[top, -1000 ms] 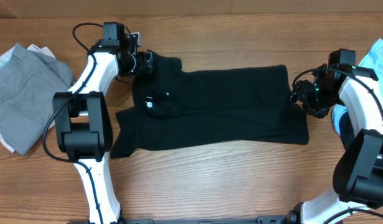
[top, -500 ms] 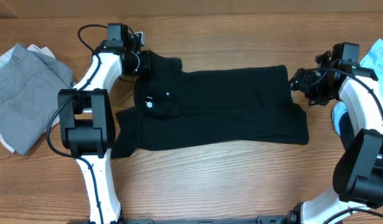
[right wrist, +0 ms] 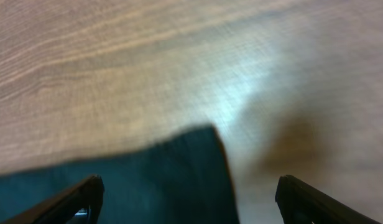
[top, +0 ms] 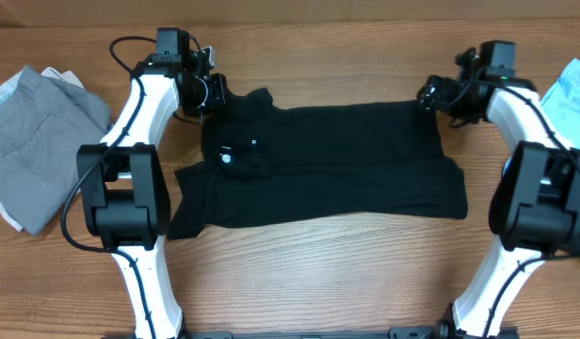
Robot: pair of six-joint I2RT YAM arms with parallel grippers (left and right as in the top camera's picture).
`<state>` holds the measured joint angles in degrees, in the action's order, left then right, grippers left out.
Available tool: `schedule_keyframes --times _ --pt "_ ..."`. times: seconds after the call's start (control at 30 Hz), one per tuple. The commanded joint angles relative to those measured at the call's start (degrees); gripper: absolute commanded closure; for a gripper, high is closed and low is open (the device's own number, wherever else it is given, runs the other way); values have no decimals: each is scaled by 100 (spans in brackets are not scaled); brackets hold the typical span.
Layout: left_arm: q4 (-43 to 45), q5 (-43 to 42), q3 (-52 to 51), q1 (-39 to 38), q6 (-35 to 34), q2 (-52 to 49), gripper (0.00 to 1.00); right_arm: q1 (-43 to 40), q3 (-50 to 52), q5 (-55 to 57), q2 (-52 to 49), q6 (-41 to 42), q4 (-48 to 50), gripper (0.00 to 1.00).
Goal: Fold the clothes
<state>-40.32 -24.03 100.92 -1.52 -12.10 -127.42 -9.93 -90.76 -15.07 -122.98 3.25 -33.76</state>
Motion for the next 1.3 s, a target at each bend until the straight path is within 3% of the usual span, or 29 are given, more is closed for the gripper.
schedule_keyframes --times 0.0,0.17,0.53,0.63,0.83,1.23,1.27 --pt "-13 -105 127 -52 -72 153 96 227 -173 214 -282 9 385 7" --pt "-17 -105 125 -76 -33 153 96 350 -173 798 -625 433 634 13" --pt "-111 -103 125 -87 -28 153 96 350 -173 817 -774 752 992 55" --pt "-122 -101 125 -92 13 153 96 350 -144 822 -837 750 942 60" --pt "-125 -63 125 -92 33 153 96 350 -144 863 -901 752 769 59" --pt "-136 24 125 -92 33 153 96 350 -146 1266 -898 909 487 96" --pt "-138 22 125 -92 33 153 96 350 -149 1270 -898 951 490 96"
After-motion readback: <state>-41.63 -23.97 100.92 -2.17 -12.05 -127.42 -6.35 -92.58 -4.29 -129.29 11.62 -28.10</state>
